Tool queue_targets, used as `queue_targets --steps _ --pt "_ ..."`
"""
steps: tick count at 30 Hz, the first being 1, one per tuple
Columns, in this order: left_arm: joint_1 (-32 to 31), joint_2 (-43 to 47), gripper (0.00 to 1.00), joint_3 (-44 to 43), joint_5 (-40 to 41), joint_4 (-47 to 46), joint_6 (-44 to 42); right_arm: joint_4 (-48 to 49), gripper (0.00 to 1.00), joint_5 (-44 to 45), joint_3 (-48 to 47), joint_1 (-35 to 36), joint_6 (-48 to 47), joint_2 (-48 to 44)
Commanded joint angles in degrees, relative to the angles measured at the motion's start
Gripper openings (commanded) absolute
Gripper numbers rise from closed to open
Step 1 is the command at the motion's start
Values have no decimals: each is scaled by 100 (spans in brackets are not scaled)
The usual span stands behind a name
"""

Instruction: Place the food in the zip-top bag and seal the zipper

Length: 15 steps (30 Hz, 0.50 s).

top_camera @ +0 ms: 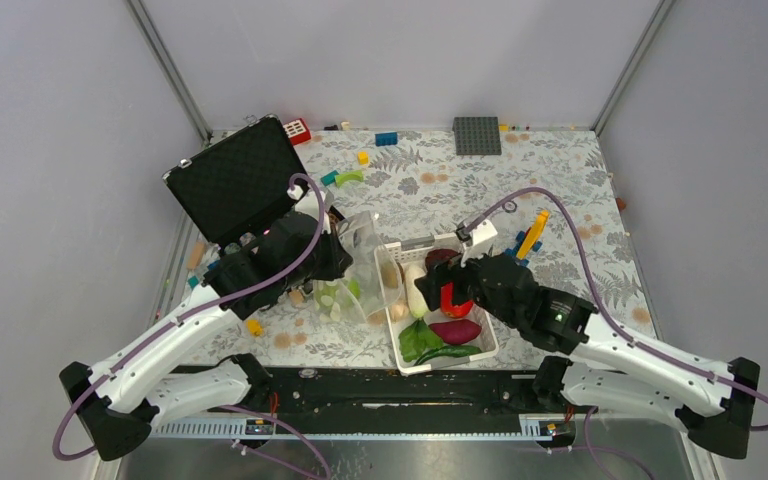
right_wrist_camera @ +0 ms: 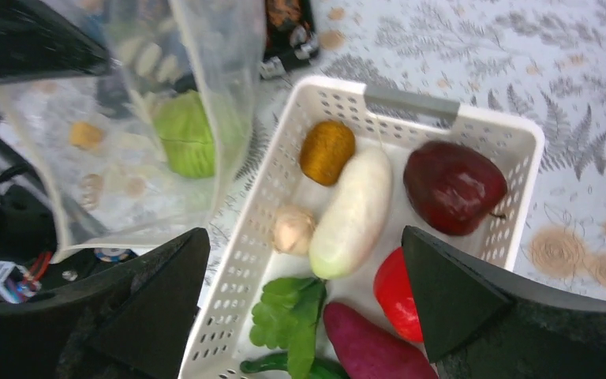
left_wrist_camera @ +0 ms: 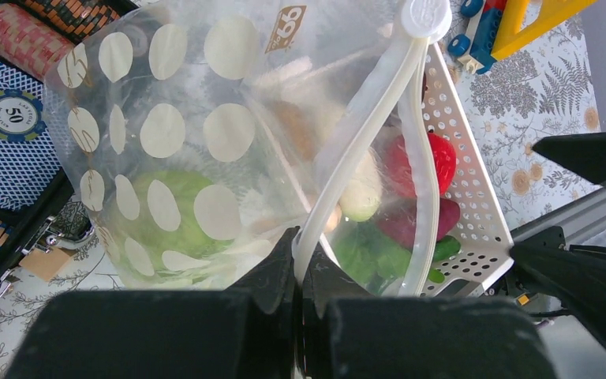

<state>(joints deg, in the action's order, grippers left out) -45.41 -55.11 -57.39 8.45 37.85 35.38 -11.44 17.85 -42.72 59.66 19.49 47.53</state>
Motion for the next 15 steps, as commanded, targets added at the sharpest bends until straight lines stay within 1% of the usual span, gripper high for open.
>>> queue_targets --steps 1,5,11,13,15 --pt "56 -5 0 34 112 -266 -23 -667 100 537 -78 -12 490 631" --pt "65 -51 0 -11 108 -253 33 -691 100 604 -412 -72 1054 1502" --pt "59 -27 0 -27 90 -235 74 -707 99 441 -994 -149 1266 2818" --pt "66 -34 0 -19 90 -231 83 -670 97 272 -1050 -289 1420 3104" --pt "63 -47 0 -17 95 -234 86 -481 92 73 -992 -441 1575 3338"
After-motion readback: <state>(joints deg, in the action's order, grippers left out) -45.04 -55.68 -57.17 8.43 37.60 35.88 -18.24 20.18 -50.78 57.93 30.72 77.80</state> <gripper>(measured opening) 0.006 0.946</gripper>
